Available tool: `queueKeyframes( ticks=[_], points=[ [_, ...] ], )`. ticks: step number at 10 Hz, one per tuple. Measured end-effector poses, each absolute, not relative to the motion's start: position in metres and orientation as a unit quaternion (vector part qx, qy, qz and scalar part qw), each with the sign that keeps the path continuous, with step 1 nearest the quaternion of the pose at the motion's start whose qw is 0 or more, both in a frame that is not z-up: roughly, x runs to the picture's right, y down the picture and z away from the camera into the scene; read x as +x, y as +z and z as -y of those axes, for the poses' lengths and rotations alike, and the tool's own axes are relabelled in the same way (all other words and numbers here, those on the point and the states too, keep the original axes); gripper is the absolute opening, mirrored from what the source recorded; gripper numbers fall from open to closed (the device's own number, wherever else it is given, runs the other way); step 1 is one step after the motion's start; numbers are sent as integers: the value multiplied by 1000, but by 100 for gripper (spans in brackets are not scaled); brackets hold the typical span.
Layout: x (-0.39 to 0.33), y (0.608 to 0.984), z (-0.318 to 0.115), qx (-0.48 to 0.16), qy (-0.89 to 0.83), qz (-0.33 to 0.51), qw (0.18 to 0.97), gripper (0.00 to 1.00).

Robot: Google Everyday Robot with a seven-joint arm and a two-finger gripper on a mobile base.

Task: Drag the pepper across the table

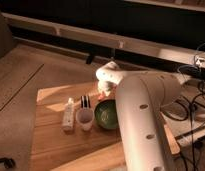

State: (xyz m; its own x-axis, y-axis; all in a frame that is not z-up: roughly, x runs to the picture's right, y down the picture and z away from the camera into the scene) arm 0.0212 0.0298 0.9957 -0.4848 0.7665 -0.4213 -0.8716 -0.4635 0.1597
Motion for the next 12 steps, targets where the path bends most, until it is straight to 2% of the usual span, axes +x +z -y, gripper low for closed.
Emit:
queueKeyframes(
  ticks=[9, 12],
  points=[
    [-80, 1021, 11, -197, 769, -122, 596, 0],
    [-118, 1019, 20, -225, 752, -101, 611, 0]
  ],
)
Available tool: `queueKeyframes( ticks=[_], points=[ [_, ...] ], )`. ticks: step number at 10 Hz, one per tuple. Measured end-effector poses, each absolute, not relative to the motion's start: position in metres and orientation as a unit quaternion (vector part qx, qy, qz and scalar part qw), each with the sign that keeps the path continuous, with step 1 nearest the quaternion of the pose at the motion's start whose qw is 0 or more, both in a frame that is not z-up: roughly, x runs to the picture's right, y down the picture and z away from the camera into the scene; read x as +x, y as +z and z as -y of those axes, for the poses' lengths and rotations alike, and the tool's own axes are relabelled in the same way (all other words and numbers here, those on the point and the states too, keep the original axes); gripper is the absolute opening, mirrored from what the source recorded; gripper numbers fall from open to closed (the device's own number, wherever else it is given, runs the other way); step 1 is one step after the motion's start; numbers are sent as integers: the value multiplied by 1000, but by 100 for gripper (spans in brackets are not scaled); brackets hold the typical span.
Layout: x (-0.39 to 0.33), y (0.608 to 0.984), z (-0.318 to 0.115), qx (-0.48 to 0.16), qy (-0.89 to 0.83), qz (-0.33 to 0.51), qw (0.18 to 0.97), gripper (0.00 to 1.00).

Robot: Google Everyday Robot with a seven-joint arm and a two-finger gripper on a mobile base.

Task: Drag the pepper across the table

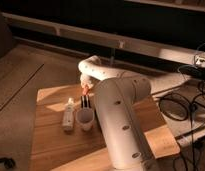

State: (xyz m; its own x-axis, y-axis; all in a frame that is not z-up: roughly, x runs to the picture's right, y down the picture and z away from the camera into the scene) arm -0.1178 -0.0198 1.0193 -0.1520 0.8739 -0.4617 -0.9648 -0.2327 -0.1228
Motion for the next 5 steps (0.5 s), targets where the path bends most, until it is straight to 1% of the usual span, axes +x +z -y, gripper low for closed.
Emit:
queueKeyframes(
  ticks=[1, 5],
  points=[
    [-137, 1016, 18, -243, 744, -92, 615, 0],
    [-175, 1009, 14, -283, 724, -73, 625, 0]
  ],
)
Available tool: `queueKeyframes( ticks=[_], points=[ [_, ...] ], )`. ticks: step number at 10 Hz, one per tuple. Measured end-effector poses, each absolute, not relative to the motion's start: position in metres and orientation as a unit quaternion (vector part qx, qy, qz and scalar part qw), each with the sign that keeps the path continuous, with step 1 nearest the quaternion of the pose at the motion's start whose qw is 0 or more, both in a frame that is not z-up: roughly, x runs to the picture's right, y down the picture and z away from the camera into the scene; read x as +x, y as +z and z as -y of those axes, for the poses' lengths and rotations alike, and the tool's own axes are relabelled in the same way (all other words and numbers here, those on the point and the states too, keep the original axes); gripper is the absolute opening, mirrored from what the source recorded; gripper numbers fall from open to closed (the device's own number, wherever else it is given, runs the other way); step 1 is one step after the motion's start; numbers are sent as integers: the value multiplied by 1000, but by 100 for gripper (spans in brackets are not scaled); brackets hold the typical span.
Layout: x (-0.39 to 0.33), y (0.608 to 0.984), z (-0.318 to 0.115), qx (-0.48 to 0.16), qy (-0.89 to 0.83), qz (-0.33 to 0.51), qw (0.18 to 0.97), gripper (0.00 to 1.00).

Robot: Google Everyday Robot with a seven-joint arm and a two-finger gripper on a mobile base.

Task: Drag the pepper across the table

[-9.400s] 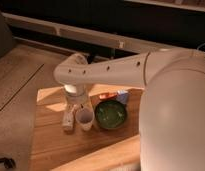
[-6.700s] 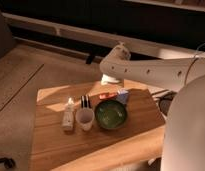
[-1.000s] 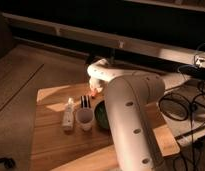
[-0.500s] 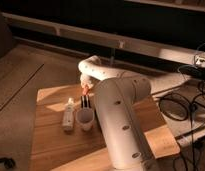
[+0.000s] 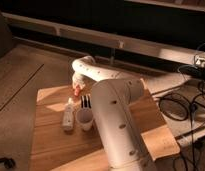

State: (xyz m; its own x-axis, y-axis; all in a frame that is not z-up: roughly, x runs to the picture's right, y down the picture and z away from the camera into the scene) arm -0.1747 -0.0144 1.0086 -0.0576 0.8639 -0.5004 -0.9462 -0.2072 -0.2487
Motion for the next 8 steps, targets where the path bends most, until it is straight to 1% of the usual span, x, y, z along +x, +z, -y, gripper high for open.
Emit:
queueKeyframes(
  ticks=[2, 3, 4, 5, 6, 8],
  points=[
    [-196, 998, 11, -311, 717, -65, 620, 0],
    [-202, 993, 9, -321, 715, -63, 617, 3],
    [-209, 987, 4, -333, 711, -63, 616, 10],
    [-211, 982, -1, -339, 704, -66, 620, 20],
    [-209, 978, -7, -344, 697, -72, 625, 33],
    [-203, 976, -13, -348, 693, -82, 626, 51]
  ],
)
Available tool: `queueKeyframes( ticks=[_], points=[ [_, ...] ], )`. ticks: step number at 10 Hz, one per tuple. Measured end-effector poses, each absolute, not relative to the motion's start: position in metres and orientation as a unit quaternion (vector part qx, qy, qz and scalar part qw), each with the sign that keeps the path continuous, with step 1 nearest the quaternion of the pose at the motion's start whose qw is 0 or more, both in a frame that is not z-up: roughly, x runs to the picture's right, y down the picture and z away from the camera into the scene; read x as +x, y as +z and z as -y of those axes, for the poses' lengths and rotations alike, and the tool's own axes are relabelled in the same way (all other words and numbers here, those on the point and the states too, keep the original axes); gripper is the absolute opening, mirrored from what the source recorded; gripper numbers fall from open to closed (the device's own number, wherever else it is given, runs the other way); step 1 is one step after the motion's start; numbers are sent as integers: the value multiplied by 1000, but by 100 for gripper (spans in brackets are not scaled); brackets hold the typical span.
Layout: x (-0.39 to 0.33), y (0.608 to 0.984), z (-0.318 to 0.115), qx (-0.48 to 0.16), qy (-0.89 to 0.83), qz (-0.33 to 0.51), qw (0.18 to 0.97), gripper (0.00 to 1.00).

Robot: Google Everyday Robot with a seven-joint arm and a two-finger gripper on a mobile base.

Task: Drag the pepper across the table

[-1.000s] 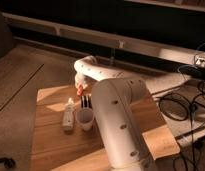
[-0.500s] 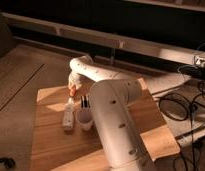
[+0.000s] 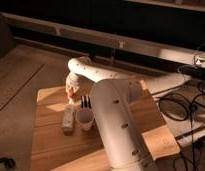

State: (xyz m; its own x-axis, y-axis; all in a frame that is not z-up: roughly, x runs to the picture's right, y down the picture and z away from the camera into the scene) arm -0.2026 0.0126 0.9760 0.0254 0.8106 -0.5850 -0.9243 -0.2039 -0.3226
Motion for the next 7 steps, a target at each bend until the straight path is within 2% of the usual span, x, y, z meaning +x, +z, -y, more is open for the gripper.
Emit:
queueKeyframes(
  ticks=[1, 7],
  points=[
    [-201, 976, -12, -348, 694, -82, 625, 55],
    [-203, 976, -13, -349, 693, -82, 626, 55]
  ],
)
